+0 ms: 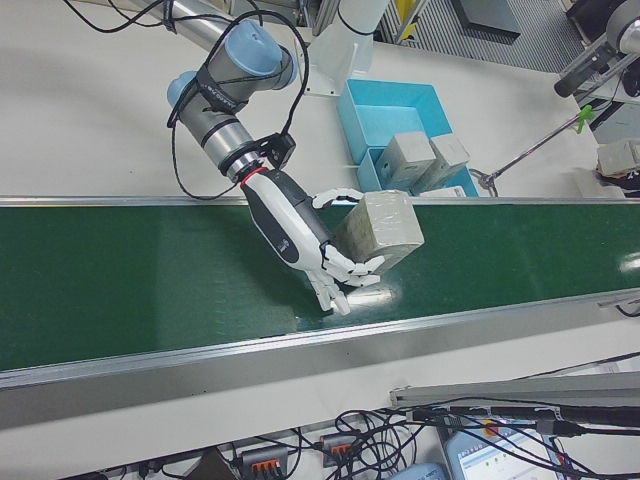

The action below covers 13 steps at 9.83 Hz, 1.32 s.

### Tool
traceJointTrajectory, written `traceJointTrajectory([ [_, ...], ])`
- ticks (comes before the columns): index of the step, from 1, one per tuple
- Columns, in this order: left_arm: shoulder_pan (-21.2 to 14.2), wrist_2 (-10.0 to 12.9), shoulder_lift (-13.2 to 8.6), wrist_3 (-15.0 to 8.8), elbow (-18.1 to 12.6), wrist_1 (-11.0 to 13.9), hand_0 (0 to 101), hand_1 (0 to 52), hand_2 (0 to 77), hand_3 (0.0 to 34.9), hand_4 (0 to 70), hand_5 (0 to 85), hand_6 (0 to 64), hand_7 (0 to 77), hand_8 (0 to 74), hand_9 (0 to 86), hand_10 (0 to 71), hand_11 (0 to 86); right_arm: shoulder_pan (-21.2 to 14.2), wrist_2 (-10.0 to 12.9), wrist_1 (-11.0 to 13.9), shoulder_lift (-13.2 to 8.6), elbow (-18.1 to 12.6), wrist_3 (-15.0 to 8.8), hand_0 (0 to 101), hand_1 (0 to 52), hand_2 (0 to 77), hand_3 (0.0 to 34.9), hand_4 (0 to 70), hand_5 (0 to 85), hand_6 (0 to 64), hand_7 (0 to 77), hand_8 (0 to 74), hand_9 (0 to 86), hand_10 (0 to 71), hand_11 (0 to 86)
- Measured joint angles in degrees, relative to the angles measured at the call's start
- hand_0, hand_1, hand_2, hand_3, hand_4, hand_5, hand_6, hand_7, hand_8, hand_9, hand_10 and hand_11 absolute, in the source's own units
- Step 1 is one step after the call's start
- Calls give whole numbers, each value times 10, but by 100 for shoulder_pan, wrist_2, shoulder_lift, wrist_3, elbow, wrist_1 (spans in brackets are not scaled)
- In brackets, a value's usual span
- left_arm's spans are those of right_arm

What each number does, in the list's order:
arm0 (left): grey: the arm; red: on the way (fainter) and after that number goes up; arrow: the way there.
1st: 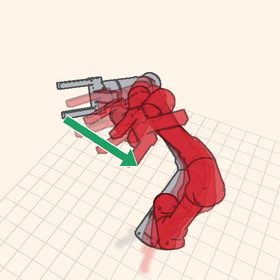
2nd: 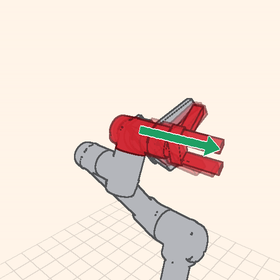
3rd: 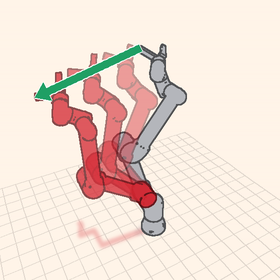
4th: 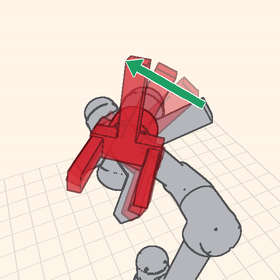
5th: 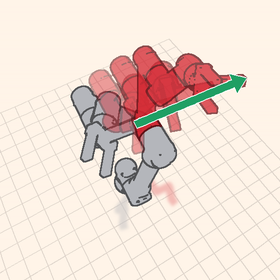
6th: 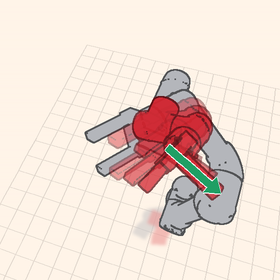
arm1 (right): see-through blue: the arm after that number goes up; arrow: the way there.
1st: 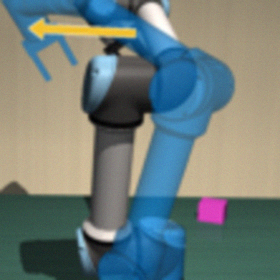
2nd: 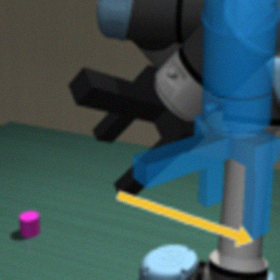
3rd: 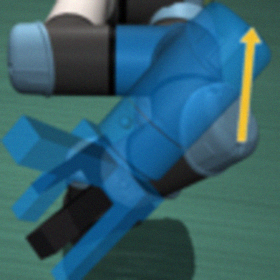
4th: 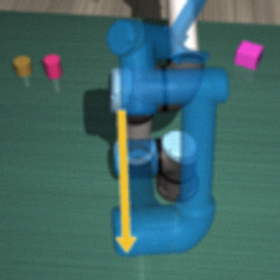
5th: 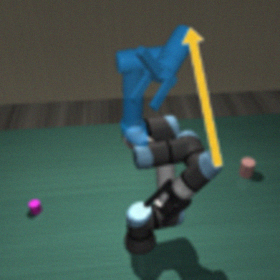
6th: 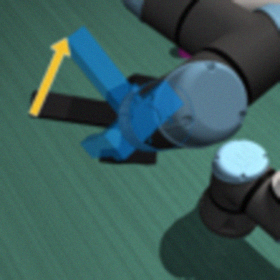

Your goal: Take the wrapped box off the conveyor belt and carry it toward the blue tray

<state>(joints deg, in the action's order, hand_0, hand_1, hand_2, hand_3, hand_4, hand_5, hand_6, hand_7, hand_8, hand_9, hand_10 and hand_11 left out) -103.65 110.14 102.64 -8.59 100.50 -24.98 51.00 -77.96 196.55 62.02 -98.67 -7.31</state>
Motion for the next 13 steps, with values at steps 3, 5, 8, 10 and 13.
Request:
traceJointTrajectory([
  [3, 0, 0, 0, 0, 0, 0, 0, 0, 5, 0, 0, 11, 0, 0, 0, 0, 5, 0, -26, 49, 14, -170, 55, -42, 494, 191, 278, 233, 115, 365, 49, 278, 0, 60, 0, 11],
  [5, 0, 0, 0, 0, 0, 0, 0, 0, 5, 0, 0, 11, 0, 0, 0, 0, 5, 0, -78, 199, 178, -227, 27, -41, 534, 191, 316, 230, 191, 420, 147, 387, 98, 175, 33, 16],
  [8, 0, 0, 0, 0, 0, 0, 0, 0, 5, 0, 0, 11, 0, 5, 0, 0, 0, 0, -73, 254, 668, -271, -242, -35, 590, 158, 327, 162, 278, 496, 229, 453, 262, 344, 164, 153],
  [10, 0, 0, 0, 0, 0, 0, 0, 0, 5, 0, 0, 11, 0, 0, 0, 0, 5, 0, -36, 258, 847, -295, -705, -24, 506, 0, 202, 71, 349, 633, 360, 622, 409, 475, 360, 333],
  [13, 0, 0, 0, 0, 0, 0, 0, 0, 5, 0, 0, 11, 0, 0, 0, 0, 5, 0, -266, 364, 1271, -575, -1345, -85, 507, 0, 55, 59, 316, 720, 404, 704, 502, 584, 491, 453],
])
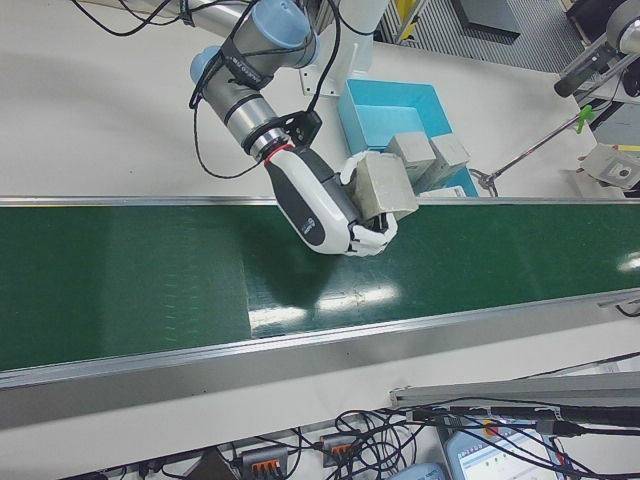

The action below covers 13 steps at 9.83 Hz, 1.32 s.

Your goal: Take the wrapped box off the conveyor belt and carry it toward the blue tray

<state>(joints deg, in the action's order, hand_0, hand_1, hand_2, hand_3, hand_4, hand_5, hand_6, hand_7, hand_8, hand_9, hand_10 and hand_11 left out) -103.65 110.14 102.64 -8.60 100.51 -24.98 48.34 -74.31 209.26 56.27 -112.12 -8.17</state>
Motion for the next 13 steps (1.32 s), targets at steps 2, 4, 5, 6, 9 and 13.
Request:
traceJointTrajectory([
  [2, 0, 0, 0, 0, 0, 0, 0, 0, 5, 0, 0, 11, 0, 0, 0, 0, 5, 0, -515, 309, 72, -200, -75, -269, 487, 0, 0, 1, 278, 736, 578, 725, 709, 753, 665, 747],
  [4, 0, 0, 0, 0, 0, 0, 0, 0, 5, 0, 0, 11, 0, 0, 0, 0, 5, 0, -1141, 855, 70, -463, -62, -782, 469, 0, 0, 6, 295, 813, 622, 774, 704, 807, 687, 818],
  [5, 0, 0, 0, 0, 0, 0, 0, 0, 5, 0, 0, 11, 0, 0, 0, 0, 0, 0, -1442, 1135, 54, -603, -49, -1108, 467, 0, 0, 6, 311, 807, 622, 774, 704, 802, 698, 818],
  [6, 0, 0, 0, 0, 0, 0, 0, 0, 5, 0, 0, 11, 0, 0, 0, 0, 0, 0, -1737, 1403, 21, -712, -35, -1370, 470, 0, 0, 6, 322, 807, 622, 774, 682, 796, 693, 813],
  [9, 0, 0, 0, 0, 0, 0, 0, 0, 5, 0, 0, 11, 0, 0, 0, 0, 5, 0, -2177, 1657, -185, -821, 264, -1615, 478, 109, 202, 49, 207, 16, 605, 382, 453, 16, 578, 82],
  [13, 0, 0, 0, 0, 0, 0, 0, 0, 5, 0, 0, 11, 5, 0, 0, 0, 5, 0, -2303, 1570, -305, -887, 494, -1632, 460, 82, 153, 200, 120, 333, 229, 251, 0, 49, 0, 5],
])
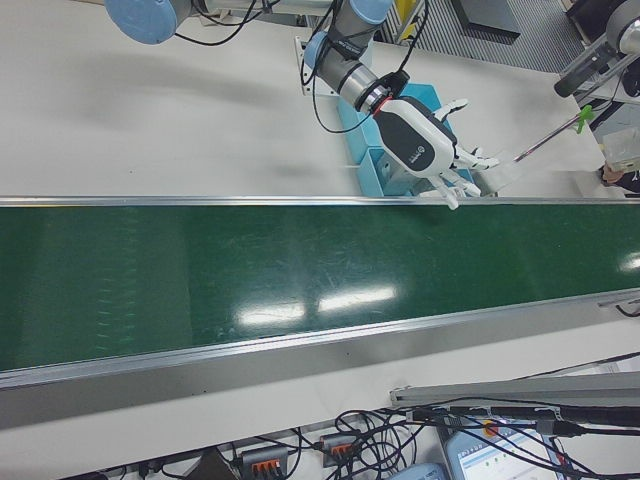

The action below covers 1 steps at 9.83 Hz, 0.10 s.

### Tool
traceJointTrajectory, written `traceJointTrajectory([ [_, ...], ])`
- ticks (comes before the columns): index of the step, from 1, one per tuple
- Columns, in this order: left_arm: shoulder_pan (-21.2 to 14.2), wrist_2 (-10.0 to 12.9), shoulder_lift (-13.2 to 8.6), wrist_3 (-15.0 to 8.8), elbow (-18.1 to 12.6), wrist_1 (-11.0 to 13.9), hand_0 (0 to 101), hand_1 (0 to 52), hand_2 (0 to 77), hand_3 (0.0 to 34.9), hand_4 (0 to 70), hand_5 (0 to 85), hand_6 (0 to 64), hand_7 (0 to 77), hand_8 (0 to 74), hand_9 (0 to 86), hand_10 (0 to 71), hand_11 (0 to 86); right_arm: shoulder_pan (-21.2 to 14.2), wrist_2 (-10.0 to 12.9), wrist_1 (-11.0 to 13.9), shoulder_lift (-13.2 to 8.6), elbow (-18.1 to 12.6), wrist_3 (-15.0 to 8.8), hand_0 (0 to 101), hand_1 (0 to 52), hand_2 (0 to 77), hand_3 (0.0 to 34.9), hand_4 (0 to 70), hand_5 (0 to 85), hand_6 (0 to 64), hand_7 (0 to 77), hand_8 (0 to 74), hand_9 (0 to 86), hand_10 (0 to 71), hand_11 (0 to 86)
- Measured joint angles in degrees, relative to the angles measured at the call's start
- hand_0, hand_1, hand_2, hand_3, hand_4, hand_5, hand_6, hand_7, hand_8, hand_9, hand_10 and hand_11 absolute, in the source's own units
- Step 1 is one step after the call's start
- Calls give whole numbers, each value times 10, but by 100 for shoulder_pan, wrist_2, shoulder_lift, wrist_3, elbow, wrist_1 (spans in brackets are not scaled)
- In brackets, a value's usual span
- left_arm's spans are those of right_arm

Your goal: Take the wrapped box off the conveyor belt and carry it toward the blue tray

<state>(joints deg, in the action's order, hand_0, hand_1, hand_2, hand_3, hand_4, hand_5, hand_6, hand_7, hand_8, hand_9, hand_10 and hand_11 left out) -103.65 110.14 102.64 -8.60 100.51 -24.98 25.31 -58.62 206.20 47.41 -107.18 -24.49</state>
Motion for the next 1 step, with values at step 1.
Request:
traceJointTrajectory([
  [1, 0, 0, 0, 0, 0, 0, 0, 0, 11, 0, 0, 11, 5, 0, 0, 0, 5, 0, 13, -41, 1, 16, -56, 19, 460, 82, 153, 200, 120, 333, 229, 251, 0, 49, 0, 5],
])
